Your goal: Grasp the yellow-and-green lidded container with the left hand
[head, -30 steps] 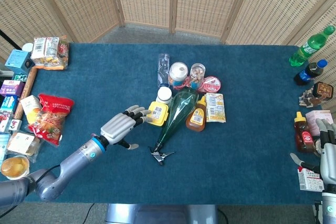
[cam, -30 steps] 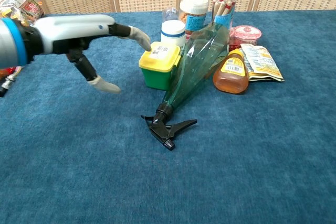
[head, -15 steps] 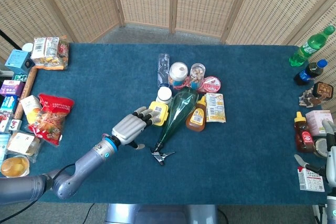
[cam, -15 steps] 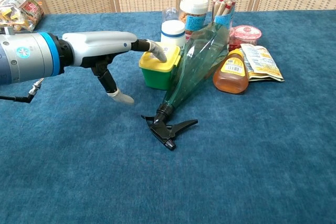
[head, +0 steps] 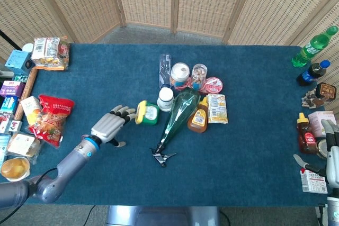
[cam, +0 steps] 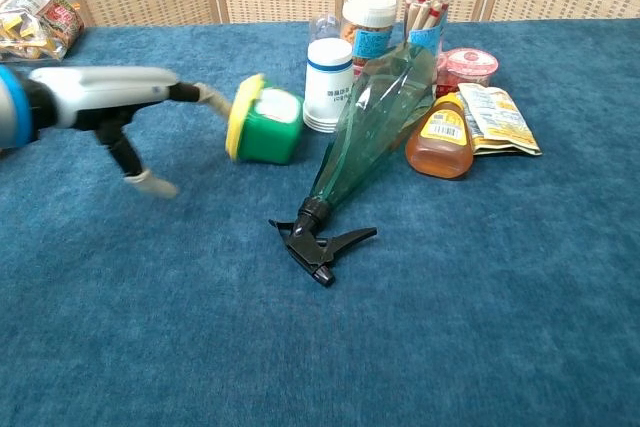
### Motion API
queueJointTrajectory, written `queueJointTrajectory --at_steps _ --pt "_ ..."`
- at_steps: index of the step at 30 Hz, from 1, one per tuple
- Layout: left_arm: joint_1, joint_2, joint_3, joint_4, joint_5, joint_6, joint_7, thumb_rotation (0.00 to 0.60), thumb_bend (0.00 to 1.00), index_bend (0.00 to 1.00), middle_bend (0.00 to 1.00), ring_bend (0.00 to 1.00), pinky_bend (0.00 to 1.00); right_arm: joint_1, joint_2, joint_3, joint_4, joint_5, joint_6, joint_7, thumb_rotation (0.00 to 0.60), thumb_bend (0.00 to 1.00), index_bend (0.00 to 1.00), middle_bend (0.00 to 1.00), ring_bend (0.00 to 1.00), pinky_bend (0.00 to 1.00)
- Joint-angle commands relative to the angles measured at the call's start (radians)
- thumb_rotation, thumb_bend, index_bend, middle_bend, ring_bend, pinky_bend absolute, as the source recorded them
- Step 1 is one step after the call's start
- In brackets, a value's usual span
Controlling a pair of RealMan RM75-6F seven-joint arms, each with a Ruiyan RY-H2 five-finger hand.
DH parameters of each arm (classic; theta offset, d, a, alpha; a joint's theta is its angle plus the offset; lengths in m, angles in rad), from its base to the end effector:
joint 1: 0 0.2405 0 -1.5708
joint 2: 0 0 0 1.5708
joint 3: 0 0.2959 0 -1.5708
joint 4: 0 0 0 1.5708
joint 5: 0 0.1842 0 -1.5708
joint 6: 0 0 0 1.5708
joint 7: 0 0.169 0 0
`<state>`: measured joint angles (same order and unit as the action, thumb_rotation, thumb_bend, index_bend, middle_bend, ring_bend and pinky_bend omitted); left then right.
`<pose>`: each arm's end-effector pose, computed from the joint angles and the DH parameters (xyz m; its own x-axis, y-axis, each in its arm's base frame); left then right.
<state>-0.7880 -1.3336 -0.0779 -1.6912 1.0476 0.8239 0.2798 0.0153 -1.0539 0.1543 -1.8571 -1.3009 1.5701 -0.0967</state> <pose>-0.1766 0.3629 0.0293 0.4650 0.4511 0.7618 0.8658 -0.4113 -0.2849 -0.3268 -0.1951 0.2413 0.3122 0.1295 0.9412 -0.9344 0.2205 0.2796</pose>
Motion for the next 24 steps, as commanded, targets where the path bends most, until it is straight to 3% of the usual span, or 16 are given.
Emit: queueJointTrajectory --at_steps 1,6,10,24 --pt "0.058 0.059 0.031 -0.032 0.054 0.026 -0.080 0.600 0.24 0.13 0.09 0.00 0.00 0.001 0.000 0.001 -0.002 -0.007 0.000 0.000 0.515 0.00 0.00 0.08 0.00 0.10" --pt "0.144 0.118 0.049 -0.047 0.213 0.138 -0.215 0.600 0.24 0.13 0.08 0.00 0.00 0.002 0.000 0.001 -0.004 -0.009 -0.006 0.002 0.513 0.00 0.00 0.08 0.00 0.10" --pt "0.163 0.119 0.042 -0.023 0.254 0.173 -0.253 0.600 0.24 0.11 0.06 0.00 0.00 0.004 -0.001 -0.001 -0.009 -0.014 -0.011 0.000 0.515 0.00 0.00 0.08 0.00 0.10" --pt "0.069 -0.007 -0.065 0.052 0.073 0.055 -0.210 0.600 0.24 0.08 0.02 0.00 0.00 -0.017 0.021 -0.010 -0.038 -0.017 0.001 0.010 0.515 0.00 0.00 0.08 0.00 0.10"
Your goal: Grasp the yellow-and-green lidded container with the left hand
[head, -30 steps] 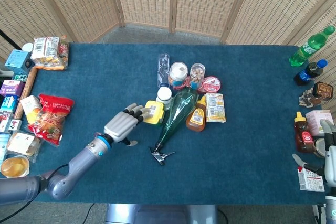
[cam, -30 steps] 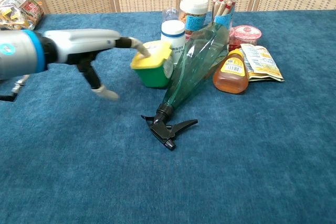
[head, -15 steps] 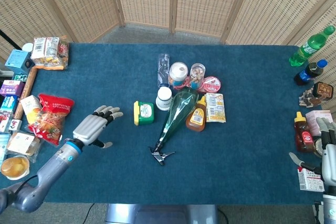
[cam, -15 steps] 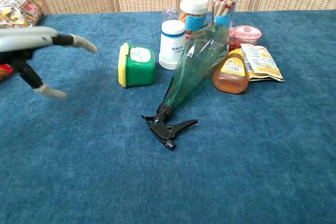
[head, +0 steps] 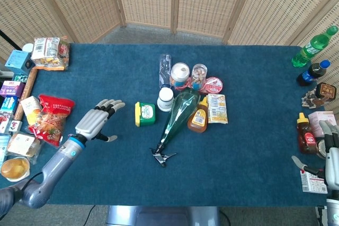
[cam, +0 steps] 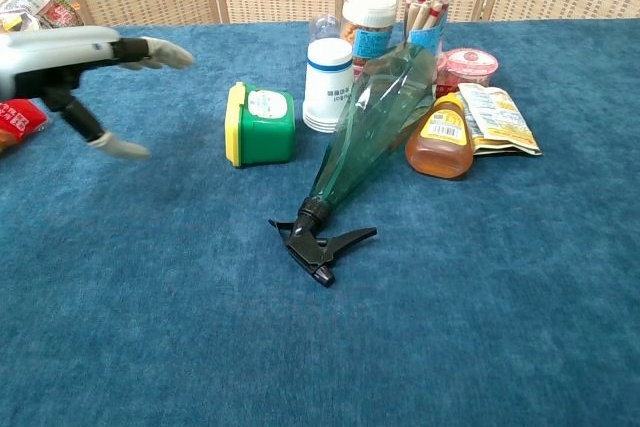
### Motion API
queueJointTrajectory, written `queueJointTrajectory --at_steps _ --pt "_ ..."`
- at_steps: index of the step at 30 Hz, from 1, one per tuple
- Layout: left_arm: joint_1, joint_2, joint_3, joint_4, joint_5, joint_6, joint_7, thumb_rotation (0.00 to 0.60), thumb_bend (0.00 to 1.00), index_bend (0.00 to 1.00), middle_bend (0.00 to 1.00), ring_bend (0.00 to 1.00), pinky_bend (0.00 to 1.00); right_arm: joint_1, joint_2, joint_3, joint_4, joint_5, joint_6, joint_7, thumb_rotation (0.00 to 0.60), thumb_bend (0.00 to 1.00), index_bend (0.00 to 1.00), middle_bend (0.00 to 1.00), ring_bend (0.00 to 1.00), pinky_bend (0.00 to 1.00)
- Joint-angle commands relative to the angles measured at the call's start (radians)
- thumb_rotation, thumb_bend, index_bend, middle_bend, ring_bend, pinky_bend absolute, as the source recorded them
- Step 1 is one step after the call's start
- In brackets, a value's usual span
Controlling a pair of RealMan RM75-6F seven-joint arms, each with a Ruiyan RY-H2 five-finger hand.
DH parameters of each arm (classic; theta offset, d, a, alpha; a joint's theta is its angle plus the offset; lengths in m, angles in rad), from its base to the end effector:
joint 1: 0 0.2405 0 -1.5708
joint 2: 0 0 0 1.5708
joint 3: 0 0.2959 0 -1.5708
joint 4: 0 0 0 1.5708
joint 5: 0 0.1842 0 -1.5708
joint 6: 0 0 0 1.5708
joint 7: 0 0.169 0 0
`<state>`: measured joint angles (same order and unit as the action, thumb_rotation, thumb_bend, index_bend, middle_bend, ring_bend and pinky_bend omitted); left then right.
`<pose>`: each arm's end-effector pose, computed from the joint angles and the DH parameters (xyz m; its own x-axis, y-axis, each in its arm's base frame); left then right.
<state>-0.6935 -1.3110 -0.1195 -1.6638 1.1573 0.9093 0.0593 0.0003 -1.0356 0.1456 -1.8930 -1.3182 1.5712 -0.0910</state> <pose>-0.1943 0.3644 0.0575 0.2807 0.4036 0.8708 0.9373 -0.3105 -0.1582 -0.3215 -0.1893 0.2425 0.2930 0.1191 0.9487 -0.9406 0.2142 0.2636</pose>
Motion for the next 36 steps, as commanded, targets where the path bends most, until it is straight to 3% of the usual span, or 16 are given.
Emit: queueJointTrajectory --at_steps 1,11,15,17,19,20,24,27,36 --pt "-0.037 -0.044 -0.031 0.036 -0.052 -0.043 0.011 0.600 0.24 0.08 0.02 0.00 0.00 -0.005 0.004 -0.002 -0.003 0.002 0.000 0.008 0.513 0.00 0.00 0.08 0.00 0.10" --pt "-0.119 -0.181 -0.076 0.170 -0.142 -0.119 0.024 0.600 0.24 0.07 0.00 0.00 0.00 -0.017 0.017 -0.004 -0.007 0.013 -0.006 0.044 0.513 0.00 0.00 0.08 0.00 0.12" --pt "-0.139 -0.233 -0.083 0.230 -0.171 -0.126 0.035 0.600 0.24 0.13 0.04 0.00 0.00 -0.023 0.024 -0.004 -0.012 0.013 -0.005 0.060 0.517 0.00 0.00 0.08 0.00 0.13" --pt "-0.142 -0.271 -0.089 0.265 -0.169 -0.102 0.039 0.600 0.25 0.22 0.10 0.05 0.03 -0.026 0.028 -0.005 -0.014 0.013 -0.004 0.067 0.513 0.00 0.00 0.08 0.00 0.14" --pt "-0.136 -0.302 -0.091 0.287 -0.154 -0.068 0.036 0.600 0.27 0.37 0.20 0.26 0.21 -0.029 0.032 -0.006 -0.019 0.012 -0.003 0.071 0.514 0.00 0.00 0.08 0.00 0.14" --pt "-0.133 -0.312 -0.090 0.296 -0.146 -0.053 0.038 0.600 0.29 0.46 0.27 0.39 0.35 -0.030 0.033 -0.007 -0.020 0.011 -0.002 0.073 0.513 0.00 0.00 0.08 0.00 0.15" --pt "-0.120 -0.335 -0.084 0.322 -0.132 -0.015 0.054 0.600 0.36 0.64 0.43 0.59 0.55 -0.034 0.036 -0.007 -0.025 0.005 0.001 0.084 0.514 0.00 0.00 0.08 0.00 0.15" --pt "-0.106 -0.325 -0.089 0.309 -0.130 -0.010 0.032 0.600 0.39 0.70 0.52 0.64 0.60 -0.032 0.035 -0.007 -0.026 0.003 -0.003 0.086 0.515 0.00 0.00 0.08 0.00 0.15" --pt "-0.033 -0.215 -0.113 0.207 -0.058 0.040 -0.118 0.600 0.40 0.68 0.53 0.64 0.60 -0.019 0.028 -0.003 -0.024 0.001 -0.020 0.084 0.513 0.00 0.00 0.08 0.00 0.15"
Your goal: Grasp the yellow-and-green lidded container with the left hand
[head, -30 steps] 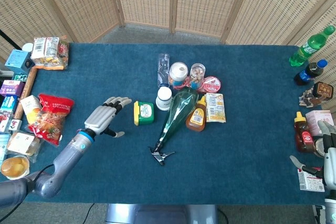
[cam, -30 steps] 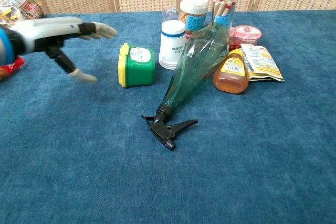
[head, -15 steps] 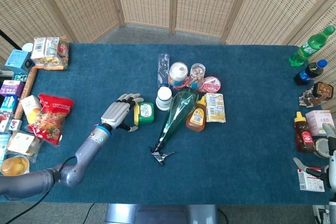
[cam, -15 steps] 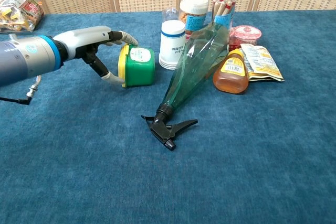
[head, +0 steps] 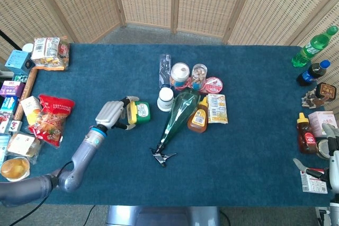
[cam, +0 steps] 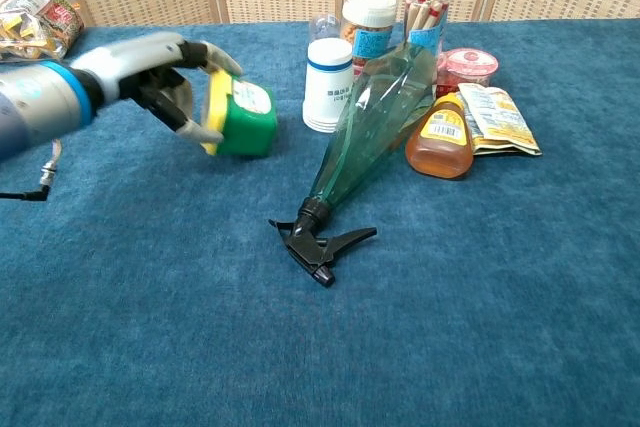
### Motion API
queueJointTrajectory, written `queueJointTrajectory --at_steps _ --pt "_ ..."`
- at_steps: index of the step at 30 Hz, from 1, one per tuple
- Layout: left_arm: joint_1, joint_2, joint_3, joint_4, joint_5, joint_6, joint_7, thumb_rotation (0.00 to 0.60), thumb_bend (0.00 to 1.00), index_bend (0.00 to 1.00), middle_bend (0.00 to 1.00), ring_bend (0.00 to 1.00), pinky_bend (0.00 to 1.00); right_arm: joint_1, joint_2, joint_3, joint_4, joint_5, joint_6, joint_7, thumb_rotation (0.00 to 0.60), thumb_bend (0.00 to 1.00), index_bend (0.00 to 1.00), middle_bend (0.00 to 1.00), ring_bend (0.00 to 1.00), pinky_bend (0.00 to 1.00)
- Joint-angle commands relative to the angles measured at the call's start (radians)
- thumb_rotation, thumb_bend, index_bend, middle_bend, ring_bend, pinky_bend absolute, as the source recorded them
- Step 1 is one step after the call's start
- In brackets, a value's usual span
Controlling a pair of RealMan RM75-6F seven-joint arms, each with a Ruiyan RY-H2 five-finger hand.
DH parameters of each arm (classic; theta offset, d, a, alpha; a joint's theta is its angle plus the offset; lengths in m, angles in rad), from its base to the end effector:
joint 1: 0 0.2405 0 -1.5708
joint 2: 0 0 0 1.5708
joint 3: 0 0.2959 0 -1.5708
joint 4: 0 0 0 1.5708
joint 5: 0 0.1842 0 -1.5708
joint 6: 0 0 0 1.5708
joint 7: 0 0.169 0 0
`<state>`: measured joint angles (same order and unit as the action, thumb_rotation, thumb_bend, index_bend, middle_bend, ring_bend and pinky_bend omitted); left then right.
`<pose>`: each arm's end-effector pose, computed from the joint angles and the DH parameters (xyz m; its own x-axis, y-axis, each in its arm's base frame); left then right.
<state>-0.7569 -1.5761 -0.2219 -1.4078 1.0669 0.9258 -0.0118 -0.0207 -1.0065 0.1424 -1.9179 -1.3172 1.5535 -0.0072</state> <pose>-0.1744 0.4056 -0.0004 0.0973 0.3534 0.9304 0.9744 -0.2242 -0.0168 -0.3221 -0.1823 0.2464 0.2167 0.1107 0.9699 -0.9566 0.2223 0.1883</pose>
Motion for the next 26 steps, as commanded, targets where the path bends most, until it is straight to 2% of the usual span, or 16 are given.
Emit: queueJointTrajectory --at_steps 1,6,18,26 --pt "0.042 0.073 -0.013 -0.073 0.048 0.038 -0.061 0.600 0.40 0.68 0.53 0.64 0.60 0.004 -0.003 0.001 0.001 0.001 -0.006 0.001 0.513 0.00 0.00 0.08 0.00 0.15" --pt "0.091 0.175 -0.029 -0.192 0.115 0.114 -0.110 0.600 0.40 0.67 0.53 0.64 0.60 0.012 -0.014 0.000 0.009 0.000 -0.020 0.002 0.516 0.00 0.00 0.08 0.00 0.15" --pt "0.212 0.451 -0.119 -0.511 0.235 0.302 -0.252 0.600 0.40 0.66 0.51 0.62 0.57 0.025 -0.044 -0.004 0.039 -0.010 -0.041 0.025 0.513 0.00 0.00 0.08 0.00 0.15" --pt "0.228 0.494 -0.127 -0.552 0.252 0.318 -0.287 0.600 0.40 0.66 0.50 0.61 0.57 0.025 -0.045 -0.005 0.043 -0.005 -0.046 0.033 0.514 0.00 0.00 0.08 0.00 0.15"
